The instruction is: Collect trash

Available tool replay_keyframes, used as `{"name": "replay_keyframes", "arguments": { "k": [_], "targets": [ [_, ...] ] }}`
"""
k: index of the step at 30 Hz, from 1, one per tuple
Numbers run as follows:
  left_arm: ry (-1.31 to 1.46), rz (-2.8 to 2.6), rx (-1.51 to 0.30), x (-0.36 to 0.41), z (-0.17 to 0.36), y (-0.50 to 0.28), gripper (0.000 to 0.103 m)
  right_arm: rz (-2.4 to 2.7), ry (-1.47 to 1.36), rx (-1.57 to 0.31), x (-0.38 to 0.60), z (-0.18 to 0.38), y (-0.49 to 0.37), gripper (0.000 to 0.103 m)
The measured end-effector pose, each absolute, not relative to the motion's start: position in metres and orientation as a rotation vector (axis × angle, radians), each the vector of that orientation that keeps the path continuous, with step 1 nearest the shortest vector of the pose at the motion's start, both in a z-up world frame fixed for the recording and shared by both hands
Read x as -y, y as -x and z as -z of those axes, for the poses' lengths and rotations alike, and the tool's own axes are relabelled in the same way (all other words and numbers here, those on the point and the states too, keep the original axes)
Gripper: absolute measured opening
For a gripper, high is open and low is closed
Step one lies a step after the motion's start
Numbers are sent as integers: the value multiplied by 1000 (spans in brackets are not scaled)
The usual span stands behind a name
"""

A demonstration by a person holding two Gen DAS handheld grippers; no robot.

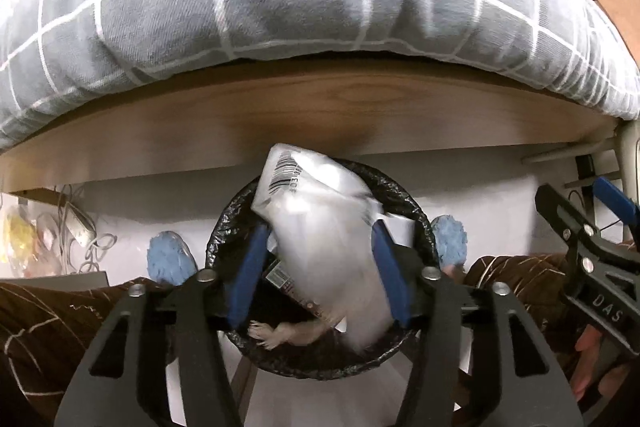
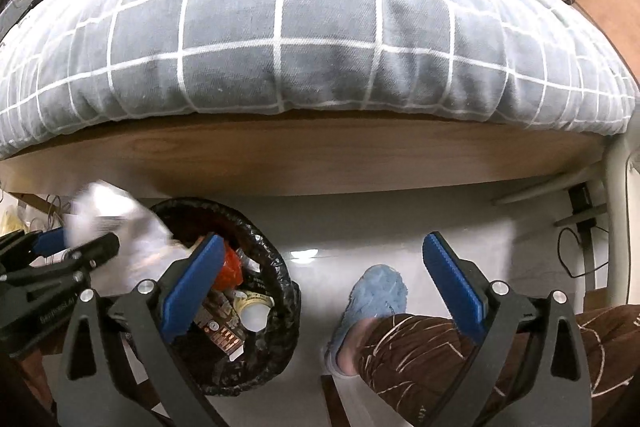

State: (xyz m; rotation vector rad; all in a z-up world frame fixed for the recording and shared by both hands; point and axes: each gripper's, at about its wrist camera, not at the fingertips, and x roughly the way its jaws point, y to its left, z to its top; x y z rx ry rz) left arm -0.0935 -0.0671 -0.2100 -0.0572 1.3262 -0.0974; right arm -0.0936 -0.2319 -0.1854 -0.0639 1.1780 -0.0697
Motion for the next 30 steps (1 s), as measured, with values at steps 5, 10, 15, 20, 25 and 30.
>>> {"name": "replay_keyframes", "arguments": {
  "k": [5, 10, 15, 20, 25, 30],
  "targets": [
    [36, 75, -1294, 65, 199, 94, 73, 72, 59, -1149, 230, 171, 94, 95],
    [11, 26, -1212, 59, 178, 97, 88, 57, 60, -1102, 223, 152, 95, 95],
    [40, -2, -1151, 47, 152, 102, 95, 23, 58, -1041, 211, 126, 99, 95],
    [65, -14, -1046, 41, 96, 120, 97, -13, 57, -960, 202, 76, 116, 95],
    [87, -33, -973, 30, 48, 144, 97, -14, 38, -899, 201, 30, 133, 95],
    [77, -22, -925, 26, 6, 167, 97, -22, 31, -840, 202, -16, 154, 95]
  ]
}}
